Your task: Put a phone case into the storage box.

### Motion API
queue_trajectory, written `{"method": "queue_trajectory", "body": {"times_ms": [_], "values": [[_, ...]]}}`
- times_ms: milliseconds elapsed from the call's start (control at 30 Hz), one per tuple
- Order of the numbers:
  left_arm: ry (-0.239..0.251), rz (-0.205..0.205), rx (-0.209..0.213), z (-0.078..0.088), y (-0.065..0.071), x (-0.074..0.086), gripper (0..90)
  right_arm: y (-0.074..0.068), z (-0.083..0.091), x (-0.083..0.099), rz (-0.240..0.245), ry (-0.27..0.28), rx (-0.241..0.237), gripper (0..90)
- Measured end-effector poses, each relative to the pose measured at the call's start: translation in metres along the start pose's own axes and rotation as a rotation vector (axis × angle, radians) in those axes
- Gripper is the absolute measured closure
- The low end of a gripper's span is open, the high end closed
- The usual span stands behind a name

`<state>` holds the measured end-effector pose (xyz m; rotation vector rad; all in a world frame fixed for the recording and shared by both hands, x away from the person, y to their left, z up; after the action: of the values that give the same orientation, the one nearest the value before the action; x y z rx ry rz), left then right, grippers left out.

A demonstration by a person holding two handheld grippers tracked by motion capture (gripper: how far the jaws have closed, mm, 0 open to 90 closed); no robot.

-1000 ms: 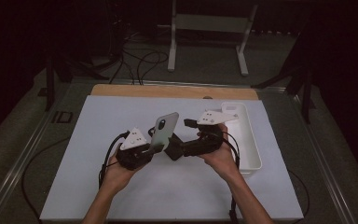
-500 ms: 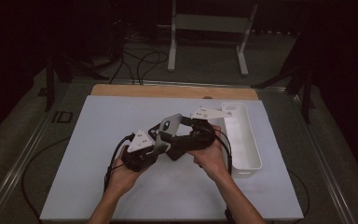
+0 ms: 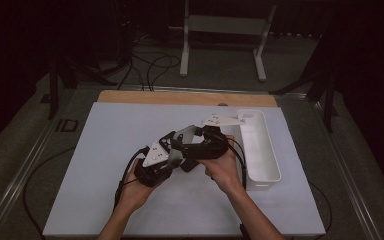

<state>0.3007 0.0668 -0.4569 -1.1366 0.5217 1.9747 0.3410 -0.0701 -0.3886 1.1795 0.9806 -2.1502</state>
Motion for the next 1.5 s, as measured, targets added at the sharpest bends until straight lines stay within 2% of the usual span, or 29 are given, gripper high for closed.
{"method": "queue_trajectory", "body": {"times_ms": [133, 333, 367, 433, 533, 600, 700, 867, 1000, 1133, 1300, 1500], "values": [[-0.004, -0.001, -0.013, 0.000, -0.001, 0.002, 76.2, 0.002, -0.002, 0.002, 0.007, -0.013, 0.007, 17.0], [0.022, 0.031, -0.043, 0.011, -0.009, 0.005, 44.7, 0.002, -0.002, 0.002, 0.012, -0.018, 0.013, 17.0], [0.035, 0.034, -0.077, 0.017, -0.013, 0.007, 39.7, 0.002, -0.002, 0.002, 0.015, -0.019, 0.018, 17.0], [0.044, 0.051, -0.098, 0.023, -0.018, 0.010, 27.8, 0.003, -0.002, 0.002, 0.021, -0.025, 0.026, 17.0], [0.060, 0.075, -0.137, 0.032, -0.027, 0.015, 15.3, 0.004, -0.001, 0.001, 0.023, -0.023, 0.029, 17.0], [0.060, 0.084, -0.165, 0.038, -0.033, 0.019, 12.8, 0.005, -0.001, 0.001, 0.031, -0.031, 0.039, 17.0], [0.076, 0.116, -0.182, 0.045, -0.042, 0.025, 3.5, 0.005, -0.002, 0.001, 0.039, -0.034, 0.045, 17.0], [0.109, 0.135, -0.217, 0.058, -0.053, 0.036, 0.4, 0.007, -0.001, 0.001, 0.039, -0.035, 0.053, 17.0], [0.127, 0.123, -0.283, 0.067, -0.060, 0.048, 0.1, 0.009, 0.001, 0.000, 0.038, -0.032, 0.060, 17.0], [0.135, 0.138, -0.329, 0.075, -0.067, 0.063, 0.2, 0.012, 0.004, -0.001, 0.036, -0.027, 0.067, 17.0], [0.121, 0.150, -0.351, 0.083, -0.073, 0.081, 0.2, 0.016, 0.005, -0.002, 0.033, -0.031, 0.075, 17.0], [0.120, 0.188, -0.373, 0.090, -0.081, 0.094, 0.2, 0.020, 0.006, -0.003, 0.037, -0.032, 0.087, 17.0]]}}
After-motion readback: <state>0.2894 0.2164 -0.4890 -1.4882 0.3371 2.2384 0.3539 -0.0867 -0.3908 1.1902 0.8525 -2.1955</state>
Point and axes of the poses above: each handheld gripper's, and its own axes: z roughly backward along the jaws, x roughly out of its underside, y roughly to its right, the point moved 4 cm from there along -z, roughly forward along the jaws, and after that the axes turned 4 degrees about -z, right-handed, at the moved point
